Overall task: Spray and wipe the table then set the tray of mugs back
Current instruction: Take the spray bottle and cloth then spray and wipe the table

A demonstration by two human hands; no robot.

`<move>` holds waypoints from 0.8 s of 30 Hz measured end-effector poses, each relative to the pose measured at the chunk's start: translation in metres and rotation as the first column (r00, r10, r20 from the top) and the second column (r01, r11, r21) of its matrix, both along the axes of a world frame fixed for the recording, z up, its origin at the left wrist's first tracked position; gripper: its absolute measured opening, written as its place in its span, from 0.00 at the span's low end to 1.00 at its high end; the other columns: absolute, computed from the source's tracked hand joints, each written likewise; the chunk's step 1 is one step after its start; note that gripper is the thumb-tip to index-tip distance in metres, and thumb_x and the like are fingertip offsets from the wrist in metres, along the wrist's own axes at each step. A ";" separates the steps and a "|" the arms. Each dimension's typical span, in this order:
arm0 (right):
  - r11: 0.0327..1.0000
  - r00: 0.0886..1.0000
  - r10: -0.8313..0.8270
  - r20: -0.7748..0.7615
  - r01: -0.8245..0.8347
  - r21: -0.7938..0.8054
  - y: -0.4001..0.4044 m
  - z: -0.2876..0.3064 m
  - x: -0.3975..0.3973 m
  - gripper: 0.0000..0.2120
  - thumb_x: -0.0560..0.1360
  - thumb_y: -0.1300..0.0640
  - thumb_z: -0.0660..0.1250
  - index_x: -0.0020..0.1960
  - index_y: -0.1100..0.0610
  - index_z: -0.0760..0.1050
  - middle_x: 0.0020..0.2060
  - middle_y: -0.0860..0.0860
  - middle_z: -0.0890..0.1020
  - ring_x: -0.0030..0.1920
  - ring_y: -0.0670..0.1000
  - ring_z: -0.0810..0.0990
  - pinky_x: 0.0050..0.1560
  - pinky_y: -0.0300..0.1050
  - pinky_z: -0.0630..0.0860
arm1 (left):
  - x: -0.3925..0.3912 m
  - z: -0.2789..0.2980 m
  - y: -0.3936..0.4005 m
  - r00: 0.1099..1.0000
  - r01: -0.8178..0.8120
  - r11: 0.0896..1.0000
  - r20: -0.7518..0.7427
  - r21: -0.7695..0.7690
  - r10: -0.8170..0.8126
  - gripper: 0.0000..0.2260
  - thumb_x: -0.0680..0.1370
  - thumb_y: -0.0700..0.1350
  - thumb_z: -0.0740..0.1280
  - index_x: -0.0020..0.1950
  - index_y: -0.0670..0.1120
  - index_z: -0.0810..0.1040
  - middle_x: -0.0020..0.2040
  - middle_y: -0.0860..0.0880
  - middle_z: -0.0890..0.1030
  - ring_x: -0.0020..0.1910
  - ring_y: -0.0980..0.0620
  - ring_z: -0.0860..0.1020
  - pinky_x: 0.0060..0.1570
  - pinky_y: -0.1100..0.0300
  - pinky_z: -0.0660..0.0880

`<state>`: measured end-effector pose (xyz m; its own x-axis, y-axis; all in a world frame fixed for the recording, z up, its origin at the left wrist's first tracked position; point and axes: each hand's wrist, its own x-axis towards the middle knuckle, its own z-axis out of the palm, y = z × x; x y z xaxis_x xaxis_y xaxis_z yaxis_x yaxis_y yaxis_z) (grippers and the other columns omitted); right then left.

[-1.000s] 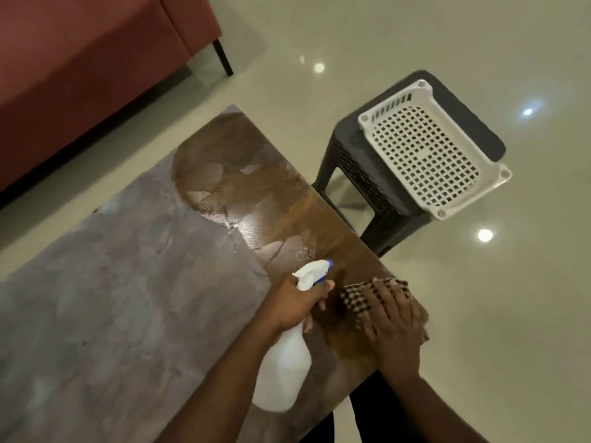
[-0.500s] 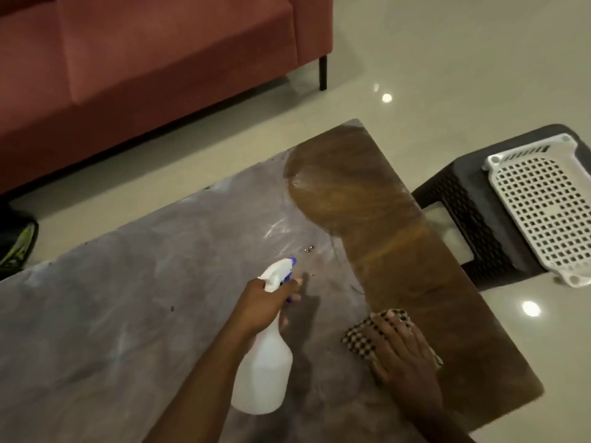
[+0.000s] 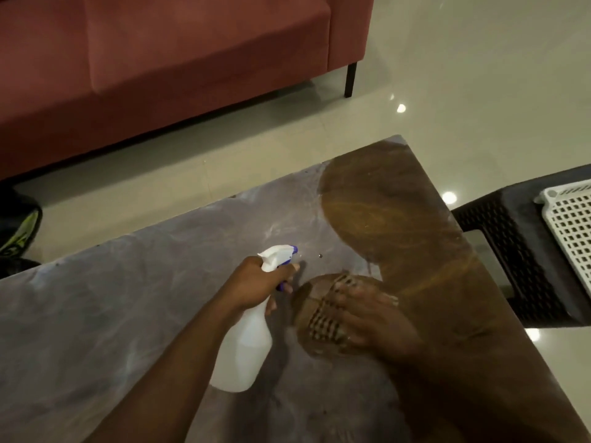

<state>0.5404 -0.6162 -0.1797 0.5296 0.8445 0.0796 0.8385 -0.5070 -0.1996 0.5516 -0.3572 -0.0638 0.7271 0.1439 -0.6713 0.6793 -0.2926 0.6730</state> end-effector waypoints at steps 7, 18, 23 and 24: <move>0.405 0.404 -0.908 -0.112 0.914 0.014 0.113 0.012 0.068 0.21 0.77 0.48 0.54 0.67 0.55 0.66 0.67 0.56 0.72 0.68 0.59 0.69 0.66 0.58 0.62 | 0.022 -0.010 0.016 0.996 -0.091 0.995 0.006 0.041 0.091 0.10 0.74 0.49 0.70 0.49 0.44 0.83 0.34 0.41 0.81 0.29 0.46 0.77 0.29 0.58 0.73; 0.556 0.560 -0.825 -0.081 0.829 0.061 0.084 0.008 0.126 0.24 0.74 0.47 0.60 0.68 0.54 0.66 0.68 0.55 0.71 0.70 0.59 0.66 0.67 0.59 0.59 | 0.063 -0.006 0.036 0.994 -0.108 0.993 -0.019 -0.052 0.107 0.12 0.76 0.50 0.70 0.49 0.41 0.83 0.43 0.41 0.85 0.23 0.50 0.74 0.25 0.61 0.72; 0.822 0.822 -0.564 -0.083 0.568 0.037 0.177 0.005 0.119 0.23 0.73 0.51 0.58 0.65 0.57 0.72 0.66 0.57 0.74 0.68 0.59 0.69 0.65 0.62 0.65 | 0.069 -0.006 0.042 0.979 -0.202 0.979 0.006 -0.017 0.202 0.11 0.76 0.46 0.68 0.42 0.38 0.80 0.34 0.41 0.82 0.21 0.49 0.72 0.26 0.59 0.73; 0.953 0.952 -0.301 -0.065 0.302 0.016 0.166 0.003 0.117 0.23 0.73 0.50 0.61 0.66 0.55 0.72 0.66 0.54 0.73 0.69 0.57 0.68 0.67 0.61 0.63 | 0.070 -0.006 0.044 0.976 -0.217 0.976 0.024 0.019 0.216 0.10 0.75 0.46 0.68 0.40 0.39 0.79 0.31 0.42 0.80 0.21 0.48 0.73 0.28 0.57 0.73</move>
<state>0.6574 -0.4506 -0.1771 0.7637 0.6428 0.0590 0.6333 -0.7284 -0.2616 0.6221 -0.3134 -0.0697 0.6916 0.3132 -0.6509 0.7133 -0.1545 0.6836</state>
